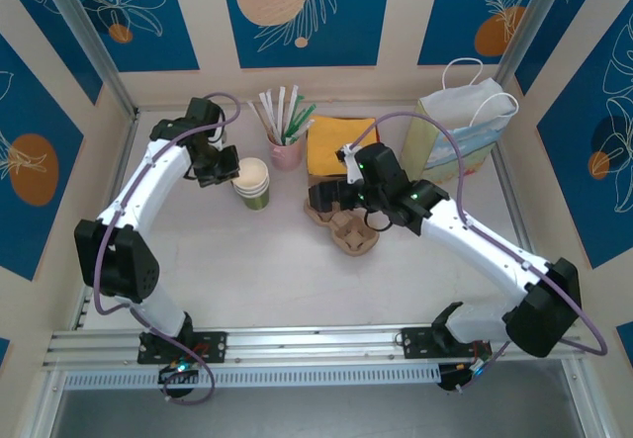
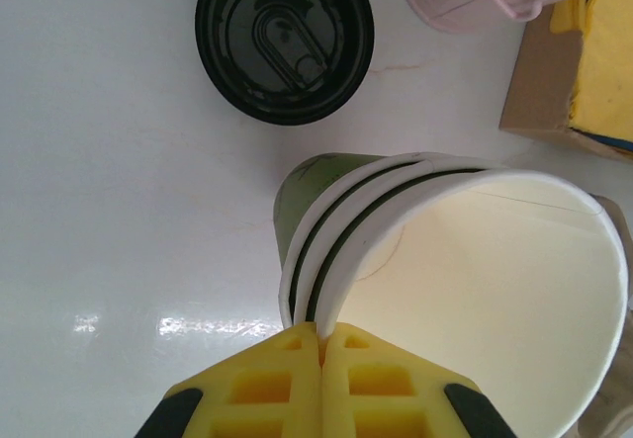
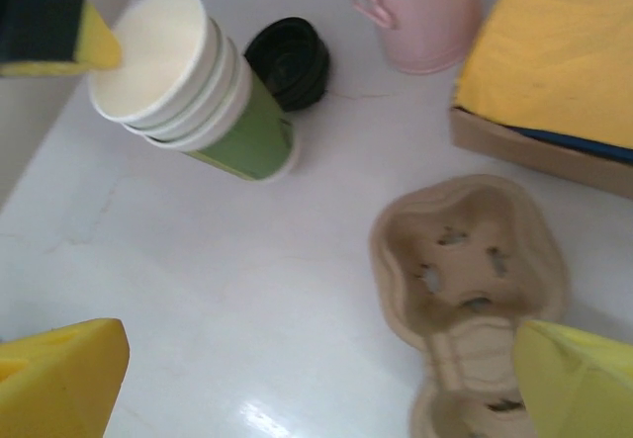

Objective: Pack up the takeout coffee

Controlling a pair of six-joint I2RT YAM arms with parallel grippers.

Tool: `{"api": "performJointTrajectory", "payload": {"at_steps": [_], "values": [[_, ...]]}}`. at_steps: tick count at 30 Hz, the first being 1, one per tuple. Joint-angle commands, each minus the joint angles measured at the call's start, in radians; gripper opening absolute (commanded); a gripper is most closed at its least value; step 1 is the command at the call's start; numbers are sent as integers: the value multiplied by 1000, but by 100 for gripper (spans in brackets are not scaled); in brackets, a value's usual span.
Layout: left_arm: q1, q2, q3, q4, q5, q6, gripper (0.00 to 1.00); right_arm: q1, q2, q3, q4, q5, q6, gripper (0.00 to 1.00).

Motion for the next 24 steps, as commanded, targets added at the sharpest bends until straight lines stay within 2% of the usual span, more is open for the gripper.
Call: {"api": "performJointTrajectory", "payload": {"at_steps": [1,6,9,13,18,24], "values": [[10,-33,-28,16,17,1,0,-13,59,46,77,-168,122,96],[11,-35,-40,16,10,18,0,-26,181,113,152,-314,246,78],[9,-31,-44,23,11,24,0,-29,251,168,155,-341,301,73],[10,-31,-45,26,14,22,0,-50,337,224,177,-404,397,60],[10,-39,-57,31,21,25,0,-66,432,291,201,-494,485,56],[9,-35,-47,37,41,35,0,-67,510,340,239,-517,548,56]]}}
